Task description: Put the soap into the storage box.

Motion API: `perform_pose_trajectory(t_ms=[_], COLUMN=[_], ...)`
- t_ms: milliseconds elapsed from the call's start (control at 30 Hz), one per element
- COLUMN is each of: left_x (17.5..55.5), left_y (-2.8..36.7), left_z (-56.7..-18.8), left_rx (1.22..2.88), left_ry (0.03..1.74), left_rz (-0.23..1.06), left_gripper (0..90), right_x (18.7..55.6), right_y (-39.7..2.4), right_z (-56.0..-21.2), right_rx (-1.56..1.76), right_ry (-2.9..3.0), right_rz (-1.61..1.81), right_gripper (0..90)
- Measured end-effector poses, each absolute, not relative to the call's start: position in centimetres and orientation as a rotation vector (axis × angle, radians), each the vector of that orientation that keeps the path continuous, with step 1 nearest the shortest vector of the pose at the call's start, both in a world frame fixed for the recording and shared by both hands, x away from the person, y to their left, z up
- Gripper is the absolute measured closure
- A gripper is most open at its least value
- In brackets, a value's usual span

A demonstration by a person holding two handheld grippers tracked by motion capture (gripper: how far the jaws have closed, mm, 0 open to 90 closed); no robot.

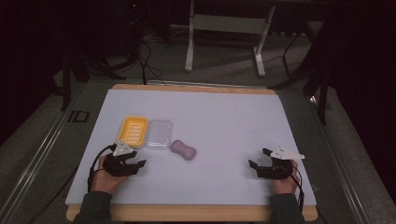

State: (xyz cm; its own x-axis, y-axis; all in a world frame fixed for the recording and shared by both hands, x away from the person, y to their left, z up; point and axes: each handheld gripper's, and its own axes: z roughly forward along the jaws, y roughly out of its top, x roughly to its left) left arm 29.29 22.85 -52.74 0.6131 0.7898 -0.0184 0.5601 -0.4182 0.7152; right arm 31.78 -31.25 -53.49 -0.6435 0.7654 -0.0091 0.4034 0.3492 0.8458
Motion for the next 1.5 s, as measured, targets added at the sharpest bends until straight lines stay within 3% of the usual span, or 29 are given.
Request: perform_pose_trajectory(t_ms=[633, 1100, 1500], left_x=[30.2, 30.8, 31.5], left_y=[21.6, 20.7, 19.6], left_z=[-50.1, -49.1, -49.2], left_rx=[2.203, 2.246, 2.281], left_ry=[0.946, 0.864, 0.840], left_rz=[0.409, 0.360, 0.308], left_gripper=[45.9, 61.3, 66.4], right_x=[31.8, 31.8, 31.8], right_y=[-31.2, -31.2, -31.2], right_z=[-53.5, -53.5, -53.5], right_rx=[1.019, 1.018, 1.017], right_ry=[2.219, 2.222, 2.222], right_rz=[1.206, 1.207, 1.211], right_gripper=[17.6, 17.7, 17.6])
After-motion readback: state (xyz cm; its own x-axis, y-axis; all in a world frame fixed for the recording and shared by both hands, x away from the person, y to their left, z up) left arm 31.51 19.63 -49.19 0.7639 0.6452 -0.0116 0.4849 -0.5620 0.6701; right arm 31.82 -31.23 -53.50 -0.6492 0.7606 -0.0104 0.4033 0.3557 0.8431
